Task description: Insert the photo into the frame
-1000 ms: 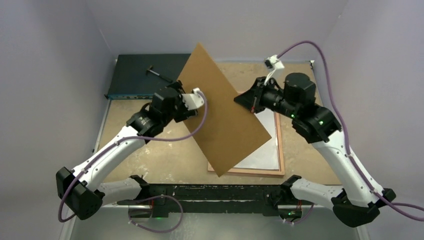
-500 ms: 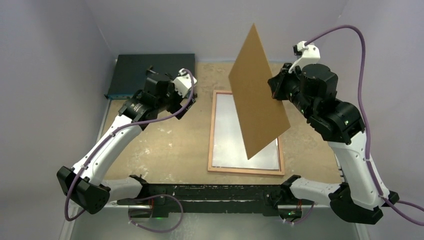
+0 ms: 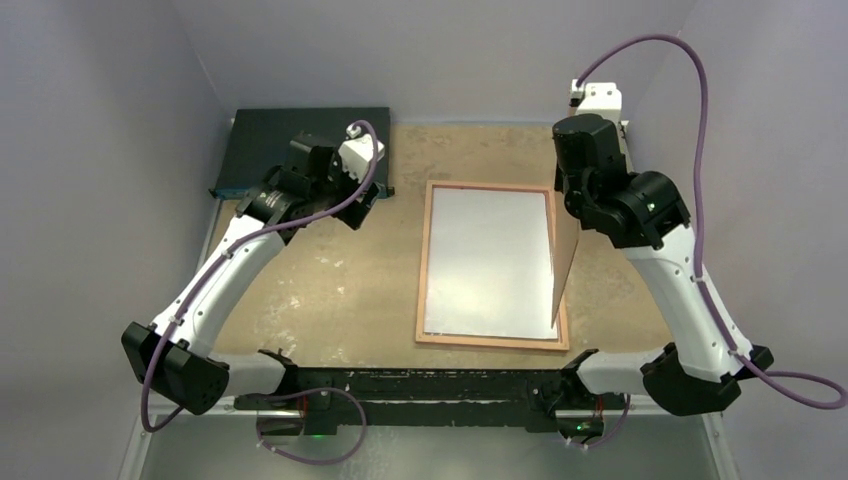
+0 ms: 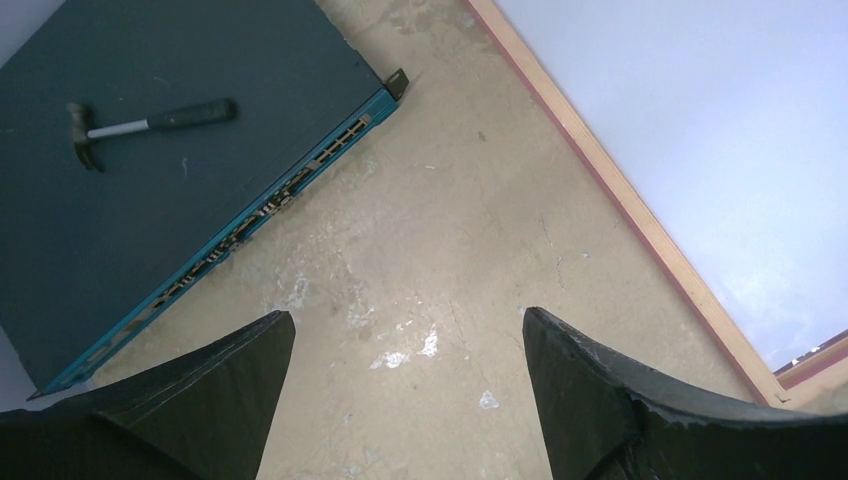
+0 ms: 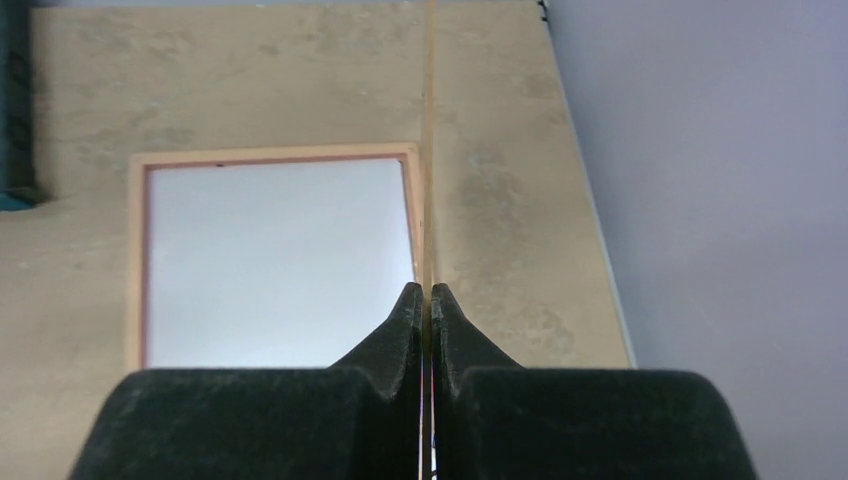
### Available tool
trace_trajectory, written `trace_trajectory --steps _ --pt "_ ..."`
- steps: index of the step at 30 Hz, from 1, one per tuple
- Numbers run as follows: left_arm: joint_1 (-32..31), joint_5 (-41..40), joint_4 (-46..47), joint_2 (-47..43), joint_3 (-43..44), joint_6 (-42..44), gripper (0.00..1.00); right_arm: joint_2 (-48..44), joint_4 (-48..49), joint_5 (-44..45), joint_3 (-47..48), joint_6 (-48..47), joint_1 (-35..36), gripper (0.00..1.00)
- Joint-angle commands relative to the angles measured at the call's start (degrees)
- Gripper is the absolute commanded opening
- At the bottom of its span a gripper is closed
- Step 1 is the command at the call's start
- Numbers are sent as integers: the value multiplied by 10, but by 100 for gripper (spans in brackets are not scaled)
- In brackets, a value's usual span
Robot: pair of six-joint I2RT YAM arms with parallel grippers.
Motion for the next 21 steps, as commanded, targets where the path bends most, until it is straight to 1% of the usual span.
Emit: trace_trajectory --steps 1,7,11,13,16,19,21 --pt "9 24 -7 2 16 -19 83 0 -8 109 -26 0 7 0" --pt "16 37 -13 3 9 -15 80 34 -35 163 -86 36 21 0" --pt "21 45 -18 4 4 -13 78 56 -24 148 -104 52 35 0" --pt "24 50 -18 2 3 -13 77 63 -4 131 -122 57 50 0" --pt "28 56 -21 0 3 -13 77 84 6 127 -161 82 90 0" --pt "32 59 -24 -3 4 -9 76 122 4 134 -200 120 126 0" --pt "34 61 -26 -6 6 -7 76 154 -21 128 -209 167 144 0"
